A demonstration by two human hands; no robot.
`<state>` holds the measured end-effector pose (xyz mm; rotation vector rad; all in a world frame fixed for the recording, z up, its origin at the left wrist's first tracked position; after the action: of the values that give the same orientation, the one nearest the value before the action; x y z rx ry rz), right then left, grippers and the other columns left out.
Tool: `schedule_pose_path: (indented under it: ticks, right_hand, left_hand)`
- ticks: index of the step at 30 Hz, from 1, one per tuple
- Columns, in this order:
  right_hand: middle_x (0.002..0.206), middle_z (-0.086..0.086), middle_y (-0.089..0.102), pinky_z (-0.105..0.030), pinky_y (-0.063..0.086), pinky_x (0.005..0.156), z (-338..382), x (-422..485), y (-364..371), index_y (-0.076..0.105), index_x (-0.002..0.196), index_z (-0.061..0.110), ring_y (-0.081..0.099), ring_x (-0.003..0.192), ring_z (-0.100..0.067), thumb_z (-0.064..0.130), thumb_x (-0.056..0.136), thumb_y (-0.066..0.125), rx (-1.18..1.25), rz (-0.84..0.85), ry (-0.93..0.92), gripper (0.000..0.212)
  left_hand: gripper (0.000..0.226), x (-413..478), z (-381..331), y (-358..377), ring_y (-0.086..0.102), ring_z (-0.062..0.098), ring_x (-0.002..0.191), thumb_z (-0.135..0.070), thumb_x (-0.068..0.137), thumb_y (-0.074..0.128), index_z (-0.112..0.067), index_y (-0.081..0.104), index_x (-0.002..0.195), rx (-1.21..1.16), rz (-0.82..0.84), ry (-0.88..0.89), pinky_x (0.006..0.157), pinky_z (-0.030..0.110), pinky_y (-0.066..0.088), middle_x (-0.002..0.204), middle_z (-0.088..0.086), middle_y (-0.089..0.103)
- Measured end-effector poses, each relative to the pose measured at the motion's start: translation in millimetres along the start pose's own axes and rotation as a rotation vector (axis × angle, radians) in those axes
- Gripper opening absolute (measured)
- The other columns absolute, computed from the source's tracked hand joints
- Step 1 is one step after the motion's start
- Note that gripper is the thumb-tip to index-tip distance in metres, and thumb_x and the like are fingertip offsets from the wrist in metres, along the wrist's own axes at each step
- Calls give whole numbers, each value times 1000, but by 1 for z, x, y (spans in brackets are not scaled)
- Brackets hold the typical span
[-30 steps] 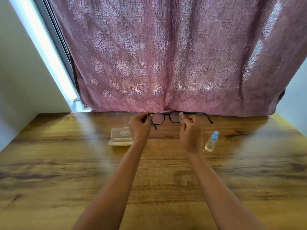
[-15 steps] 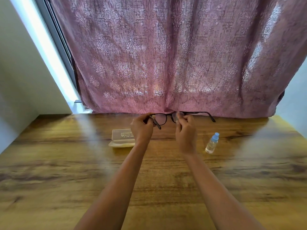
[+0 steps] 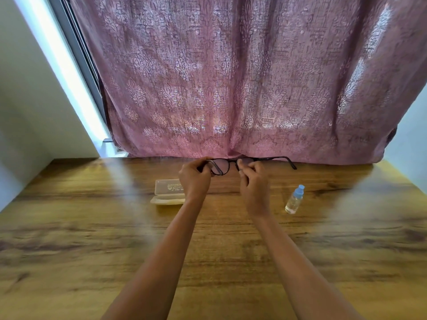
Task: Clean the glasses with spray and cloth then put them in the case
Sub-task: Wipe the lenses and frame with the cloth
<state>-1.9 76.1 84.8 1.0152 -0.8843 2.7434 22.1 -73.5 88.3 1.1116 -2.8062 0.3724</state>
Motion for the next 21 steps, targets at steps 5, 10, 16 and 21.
schedule_pose_path:
  ticks: [5, 10, 16, 21]
  right_hand:
    - [88, -3, 53, 0, 36, 70, -11, 5, -1, 64, 111, 1, 51, 73, -6, 2, 87, 57, 71, 10, 109, 25]
    - [94, -12, 63, -19, 42, 71, -26, 9, -2, 67, 108, 5, 58, 83, -18, 7, 86, 60, 138, 25, 291, 23]
    - [100, -12, 68, -26, 50, 78, -38, 10, -20, 67, 109, 9, 63, 89, -18, 12, 88, 59, 257, -61, 490, 23]
    - [93, -9, 67, -6, 42, 68, -18, 22, -47, 68, 102, 5, 57, 73, -6, 12, 86, 62, 152, -244, 302, 19]
  left_hand:
    - [20, 1, -10, -1, 70, 20, 73, -13, 80, 68, -10, 72, 99, 33, 12, 33, 73, 35, 59, 83, 9, 74]
    - [18, 8, -25, -3, 69, 14, 61, -13, 80, 70, -8, 71, 97, 41, 61, 34, 59, 23, 57, 81, 11, 72]
    - [13, 6, -43, -2, 66, 10, 57, -21, 79, 71, -14, 75, 90, 154, 83, 149, 55, 24, 53, 63, 0, 70]
    - [13, 0, -57, -1, 64, 17, 70, -31, 79, 69, -25, 75, 89, 459, -4, 396, 58, 22, 34, 80, -1, 74]
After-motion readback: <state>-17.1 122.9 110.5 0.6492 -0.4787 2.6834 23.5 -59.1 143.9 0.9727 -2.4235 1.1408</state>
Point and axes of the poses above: each hand's wrist, its own x-axis towards the middle knuckle, its own y-axis out of the palm, z = x × y, the point moved 4 cm from there along x, towards the middle knuckle
